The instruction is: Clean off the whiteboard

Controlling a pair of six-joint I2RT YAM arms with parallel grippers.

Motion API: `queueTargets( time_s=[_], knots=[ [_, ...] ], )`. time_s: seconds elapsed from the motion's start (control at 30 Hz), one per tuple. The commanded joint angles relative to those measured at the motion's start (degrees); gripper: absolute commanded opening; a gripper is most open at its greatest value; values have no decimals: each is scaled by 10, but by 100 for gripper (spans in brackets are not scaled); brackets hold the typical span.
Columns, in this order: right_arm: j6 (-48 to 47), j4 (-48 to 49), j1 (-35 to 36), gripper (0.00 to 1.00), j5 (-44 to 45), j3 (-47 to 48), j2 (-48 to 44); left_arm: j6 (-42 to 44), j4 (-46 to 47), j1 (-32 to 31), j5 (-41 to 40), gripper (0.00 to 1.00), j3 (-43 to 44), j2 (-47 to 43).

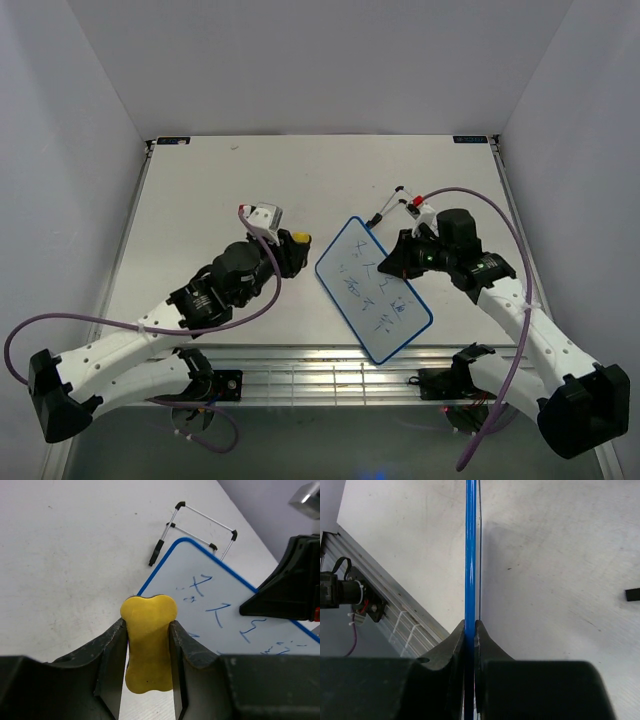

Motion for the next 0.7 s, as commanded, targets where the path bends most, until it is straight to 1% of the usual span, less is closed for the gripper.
queueTargets(
  time_s=[0.0, 0.03, 0.1, 0.13, 0.17, 0.2, 0.23, 0.3, 0.33, 0.43, 0.5, 0.53, 0.57, 0.6, 0.63, 0.67],
  knots=[
    [68, 112, 41, 8, 10, -4, 17, 5, 23, 6, 26, 17, -23, -37],
    [67, 114, 44, 8, 6, -2, 22, 10, 38, 7, 40, 17, -36, -45],
    [58, 106, 46, 8, 10, 2, 30, 29, 97, 9, 79, 17, -54, -64],
    [54, 104, 46, 8, 19, 3, 29, 35, 145, 9, 91, 17, -73, -67],
    [52, 101, 46, 8, 24, 4, 28, 47, 172, 10, 106, 17, -84, -67],
    [49, 99, 46, 8, 25, 5, 28, 54, 197, 10, 137, 17, -93, -59],
    [42, 97, 46, 8, 17, 7, 29, 61, 247, 10, 148, 17, -109, -53],
    [31, 81, 46, 8, 4, 16, 43, 87, 298, 10, 168, 15, -124, -32],
    [23, 79, 46, 8, -13, 24, 49, 94, 350, 10, 185, 15, -133, -25],
    [13, 84, 45, 8, -45, 33, 70, 121, 439, 17, 191, 15, -168, 6],
    [8, 80, 45, 8, -55, 40, 89, 139, 465, 26, 198, 15, -174, 27],
    [6, 81, 45, 8, -57, 44, 94, 142, 480, 31, 215, 15, -174, 49],
    [1, 82, 45, 8, -62, 46, 98, 143, 485, 47, 220, 15, -175, 60],
    [-2, 80, 45, 8, -65, 49, 107, 143, 489, 59, 245, 15, -176, 69],
    [-6, 76, 45, 8, -73, 52, 111, 135, 498, 89, 257, 15, -176, 88],
    [-8, 77, 44, 8, -80, 58, 114, 126, 507, 107, 290, 15, -179, 97]
  ],
)
